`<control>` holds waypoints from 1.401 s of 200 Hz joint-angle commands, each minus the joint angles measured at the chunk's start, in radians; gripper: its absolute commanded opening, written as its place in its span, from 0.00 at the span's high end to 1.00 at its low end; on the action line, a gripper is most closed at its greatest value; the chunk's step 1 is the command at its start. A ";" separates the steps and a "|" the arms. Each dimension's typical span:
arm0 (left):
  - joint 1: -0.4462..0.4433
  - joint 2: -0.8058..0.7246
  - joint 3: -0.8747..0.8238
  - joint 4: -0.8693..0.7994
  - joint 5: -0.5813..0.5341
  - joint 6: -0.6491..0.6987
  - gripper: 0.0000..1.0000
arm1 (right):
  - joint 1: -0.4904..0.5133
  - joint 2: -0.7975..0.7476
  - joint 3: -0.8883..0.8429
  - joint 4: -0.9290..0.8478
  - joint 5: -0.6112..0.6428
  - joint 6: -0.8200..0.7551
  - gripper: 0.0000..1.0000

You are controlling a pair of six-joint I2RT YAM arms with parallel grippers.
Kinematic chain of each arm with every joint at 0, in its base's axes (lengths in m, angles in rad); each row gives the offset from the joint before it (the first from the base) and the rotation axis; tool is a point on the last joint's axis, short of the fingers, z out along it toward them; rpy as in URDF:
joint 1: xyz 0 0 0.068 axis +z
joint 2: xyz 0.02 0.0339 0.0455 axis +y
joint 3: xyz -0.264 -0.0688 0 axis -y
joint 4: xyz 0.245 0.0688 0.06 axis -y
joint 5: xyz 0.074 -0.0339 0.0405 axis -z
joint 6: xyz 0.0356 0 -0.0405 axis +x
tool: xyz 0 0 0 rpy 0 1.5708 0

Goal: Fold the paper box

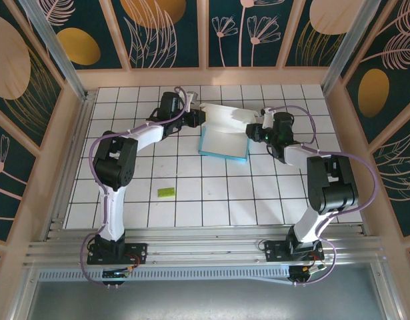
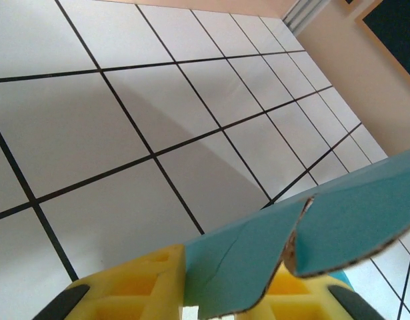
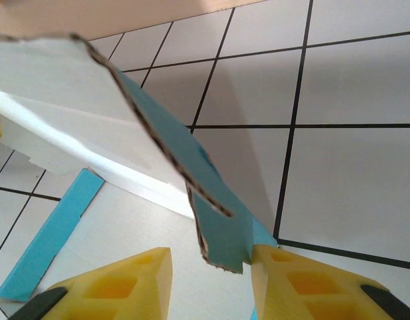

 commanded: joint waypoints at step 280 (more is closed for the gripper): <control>-0.066 -0.026 -0.167 0.183 -0.018 -0.322 0.65 | 0.034 0.029 -0.012 0.051 0.045 0.024 0.69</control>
